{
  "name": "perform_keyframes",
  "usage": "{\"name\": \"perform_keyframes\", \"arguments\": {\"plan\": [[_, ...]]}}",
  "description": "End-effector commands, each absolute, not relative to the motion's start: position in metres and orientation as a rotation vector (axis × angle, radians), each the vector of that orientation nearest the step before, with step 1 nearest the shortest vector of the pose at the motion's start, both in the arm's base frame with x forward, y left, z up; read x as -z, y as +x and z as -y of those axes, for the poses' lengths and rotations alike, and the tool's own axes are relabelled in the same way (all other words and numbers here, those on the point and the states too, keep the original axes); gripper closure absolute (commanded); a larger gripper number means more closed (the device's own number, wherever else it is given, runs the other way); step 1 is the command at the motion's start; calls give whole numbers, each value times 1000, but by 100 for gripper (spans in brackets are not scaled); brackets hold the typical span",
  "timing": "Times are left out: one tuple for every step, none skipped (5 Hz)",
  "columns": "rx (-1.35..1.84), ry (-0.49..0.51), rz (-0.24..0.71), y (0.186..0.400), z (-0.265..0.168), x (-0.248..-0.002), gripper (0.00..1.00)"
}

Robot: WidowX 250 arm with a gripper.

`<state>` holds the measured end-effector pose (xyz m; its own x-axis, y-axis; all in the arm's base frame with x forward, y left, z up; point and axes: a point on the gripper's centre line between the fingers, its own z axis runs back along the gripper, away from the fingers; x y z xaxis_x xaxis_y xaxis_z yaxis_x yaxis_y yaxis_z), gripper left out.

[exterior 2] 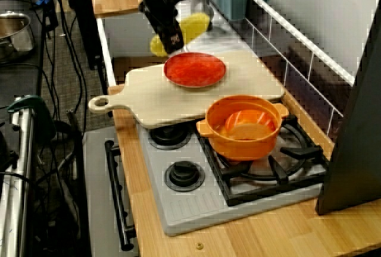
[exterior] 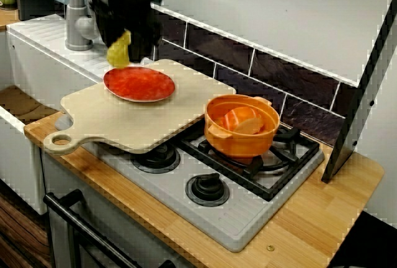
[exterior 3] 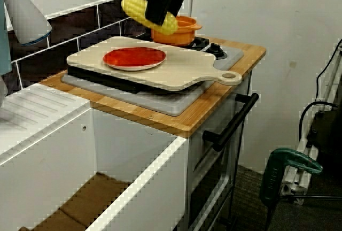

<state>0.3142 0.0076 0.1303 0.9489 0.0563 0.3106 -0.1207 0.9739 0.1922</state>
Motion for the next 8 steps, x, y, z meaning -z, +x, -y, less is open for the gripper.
{"name": "perform_keyframes", "arguments": {"plan": [[-94,243,302,323,-22,-119,100],[-92,245,290,324,-24,-116,100],[-91,245,281,324,-24,-114,100],[-85,244,268,324,-23,-113,0],[-68,221,281,322,-22,-118,0],[-54,143,295,322,-22,-130,0],[-38,65,312,329,-12,-152,0],[-24,24,335,333,-5,-169,0]]}}
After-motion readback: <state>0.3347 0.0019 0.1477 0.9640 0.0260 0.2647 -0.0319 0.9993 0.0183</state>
